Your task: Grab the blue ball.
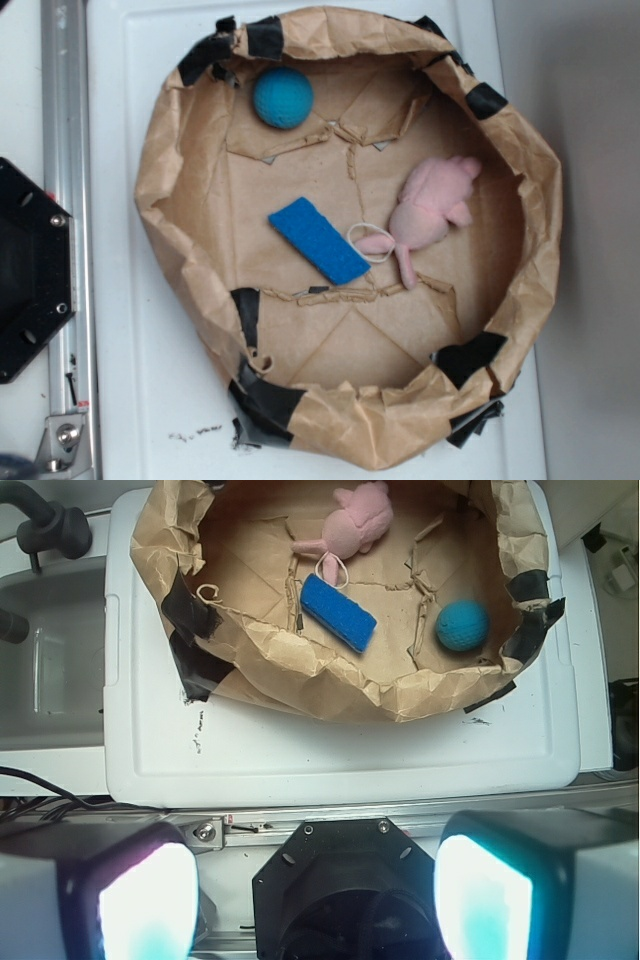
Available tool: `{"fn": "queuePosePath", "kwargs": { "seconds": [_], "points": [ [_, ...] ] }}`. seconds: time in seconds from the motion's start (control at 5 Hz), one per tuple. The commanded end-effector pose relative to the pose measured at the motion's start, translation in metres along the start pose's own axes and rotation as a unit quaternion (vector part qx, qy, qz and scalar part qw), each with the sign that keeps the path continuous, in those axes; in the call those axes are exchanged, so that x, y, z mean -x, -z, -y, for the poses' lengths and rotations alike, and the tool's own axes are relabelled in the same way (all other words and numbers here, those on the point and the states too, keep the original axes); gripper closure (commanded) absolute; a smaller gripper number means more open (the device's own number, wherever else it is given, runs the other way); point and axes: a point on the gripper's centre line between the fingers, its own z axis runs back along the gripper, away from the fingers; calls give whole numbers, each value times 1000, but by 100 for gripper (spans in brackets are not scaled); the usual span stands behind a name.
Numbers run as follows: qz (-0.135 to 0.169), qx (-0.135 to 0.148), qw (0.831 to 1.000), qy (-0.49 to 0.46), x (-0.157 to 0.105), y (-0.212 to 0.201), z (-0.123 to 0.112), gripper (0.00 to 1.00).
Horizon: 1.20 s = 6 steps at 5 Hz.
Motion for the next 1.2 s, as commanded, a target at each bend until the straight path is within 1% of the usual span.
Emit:
{"fn": "queuePosePath", "kwargs": {
  "seconds": [0.0, 0.2, 0.4, 0.6, 0.8, 1.0],
  "points": [
    [0, 0, 1000, 0, 0, 0, 0, 0],
    [32, -47, 992, 115, -32, 8, -31, 0],
    [51, -44, 985, 161, -52, 27, -42, 0],
    [34, -41, 988, 146, -44, 52, -52, 0],
    [48, -8, 979, 199, -74, 79, -56, 0],
    [32, -11, 972, 231, -108, 95, -59, 0]
  ]
}}
